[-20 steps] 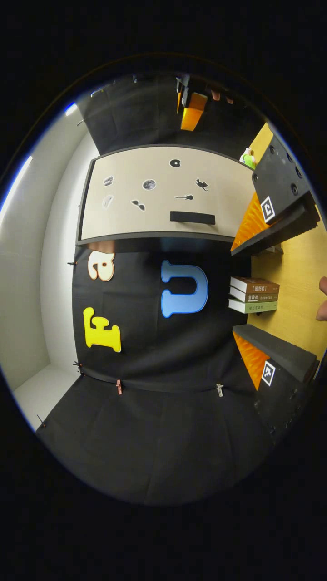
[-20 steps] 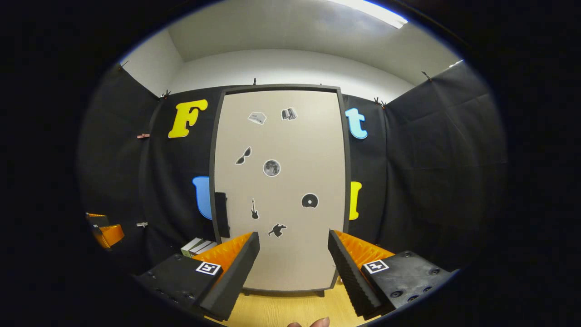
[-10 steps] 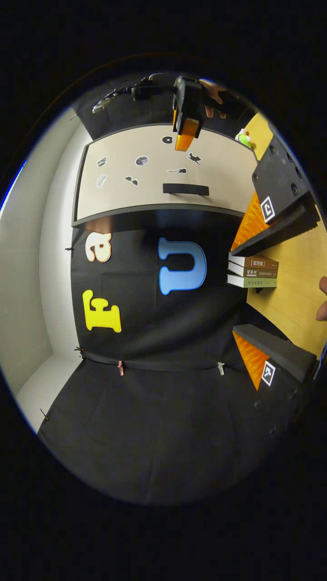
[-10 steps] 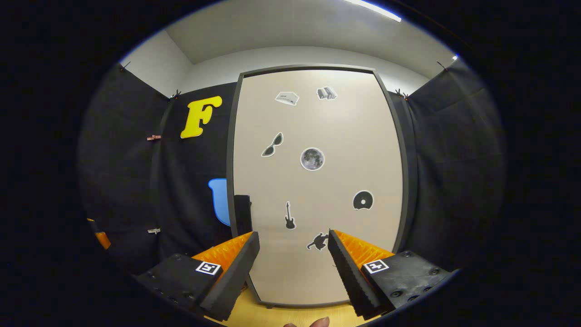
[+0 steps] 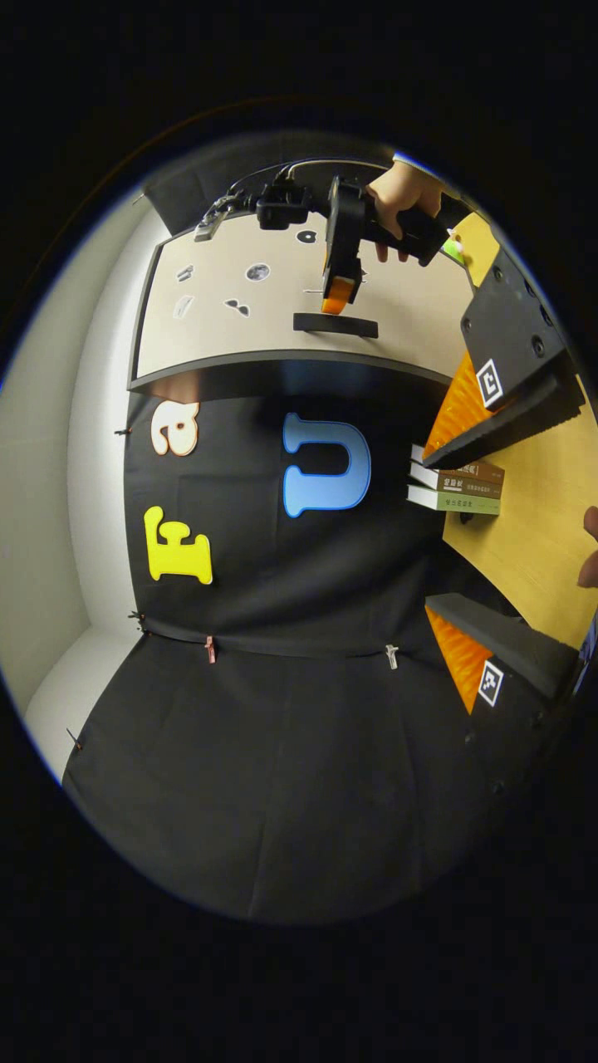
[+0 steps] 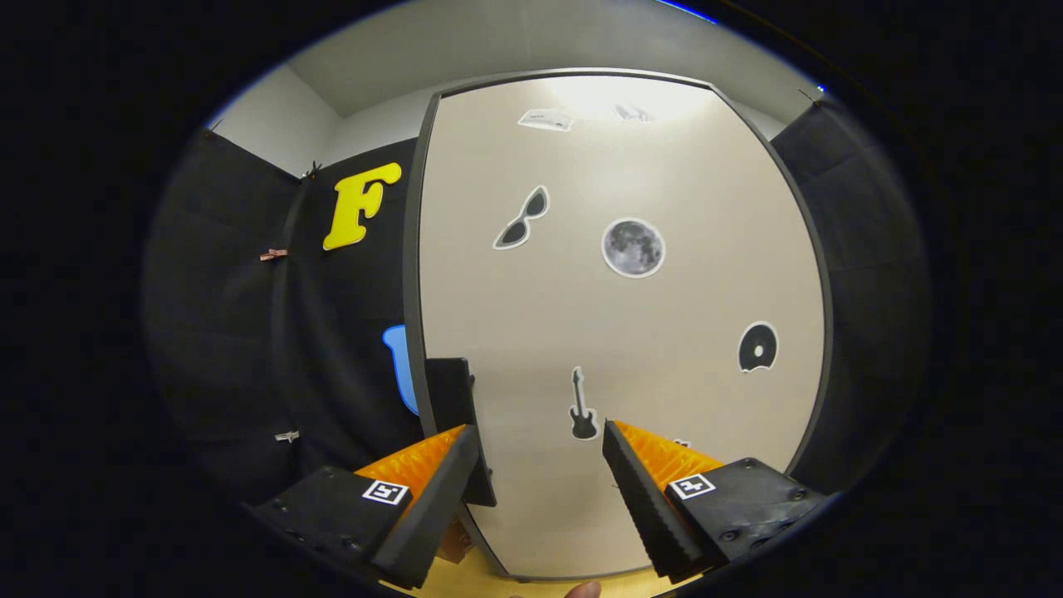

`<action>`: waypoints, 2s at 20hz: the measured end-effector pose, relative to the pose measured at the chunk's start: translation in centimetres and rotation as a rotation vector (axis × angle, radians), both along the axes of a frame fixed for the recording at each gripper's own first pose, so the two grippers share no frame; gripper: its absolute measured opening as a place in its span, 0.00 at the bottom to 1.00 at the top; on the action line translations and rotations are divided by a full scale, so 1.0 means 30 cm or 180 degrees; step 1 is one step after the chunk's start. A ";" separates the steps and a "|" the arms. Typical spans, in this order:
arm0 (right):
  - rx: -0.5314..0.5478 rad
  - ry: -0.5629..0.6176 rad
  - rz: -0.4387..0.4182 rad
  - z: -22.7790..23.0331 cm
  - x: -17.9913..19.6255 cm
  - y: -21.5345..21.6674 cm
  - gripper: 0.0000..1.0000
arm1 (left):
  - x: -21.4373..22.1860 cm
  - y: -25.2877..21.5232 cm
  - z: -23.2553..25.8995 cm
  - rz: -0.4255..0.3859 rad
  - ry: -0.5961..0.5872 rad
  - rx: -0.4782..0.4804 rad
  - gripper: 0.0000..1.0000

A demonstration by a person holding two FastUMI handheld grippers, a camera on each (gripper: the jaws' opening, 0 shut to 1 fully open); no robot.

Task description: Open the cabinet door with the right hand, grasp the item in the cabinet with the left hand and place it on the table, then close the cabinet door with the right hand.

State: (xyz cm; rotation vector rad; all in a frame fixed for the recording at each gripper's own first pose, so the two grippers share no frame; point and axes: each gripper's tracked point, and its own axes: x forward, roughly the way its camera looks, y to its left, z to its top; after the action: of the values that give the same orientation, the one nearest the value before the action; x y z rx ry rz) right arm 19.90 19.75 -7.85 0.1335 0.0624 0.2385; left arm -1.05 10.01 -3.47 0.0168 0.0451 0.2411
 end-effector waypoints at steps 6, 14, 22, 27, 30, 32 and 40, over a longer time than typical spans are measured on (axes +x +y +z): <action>-0.0201 0.0045 0.0032 -0.066 0.046 0.113 0.98 | -0.007 0.045 -0.030 0.0122 0.0039 -0.0085 0.95; -0.0364 0.0067 -0.0137 -0.082 0.072 0.158 0.30 | -0.030 0.054 -0.026 0.0105 0.0035 -0.0047 0.95; -0.0291 0.0182 0.0128 -0.065 0.001 0.154 0.18 | -0.072 0.074 -0.015 0.0041 0.0003 -0.0037 0.95; -0.0249 0.0205 0.0269 -0.035 -0.140 0.085 0.18 | -0.120 0.039 -0.004 -0.0060 -0.0021 -0.0018 0.95; -0.0242 0.0240 0.0327 -0.027 -0.234 0.021 0.18 | -0.141 0.016 0.002 -0.0121 -0.0037 -0.0009 0.95; -0.0205 0.0257 0.0351 -0.019 -0.304 -0.033 0.18 | -0.153 -0.006 0.006 -0.0166 -0.0047 -0.0027 0.95; -0.0193 0.0265 0.0361 0.008 -0.447 -0.179 0.18 | -0.182 -0.052 0.024 -0.0238 -0.0107 -0.0029 0.94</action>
State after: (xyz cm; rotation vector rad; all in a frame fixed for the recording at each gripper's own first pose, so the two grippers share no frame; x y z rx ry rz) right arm 6.50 14.38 -7.62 0.0796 0.1601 0.3441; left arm -6.52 8.45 -2.75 0.0052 0.0121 0.1664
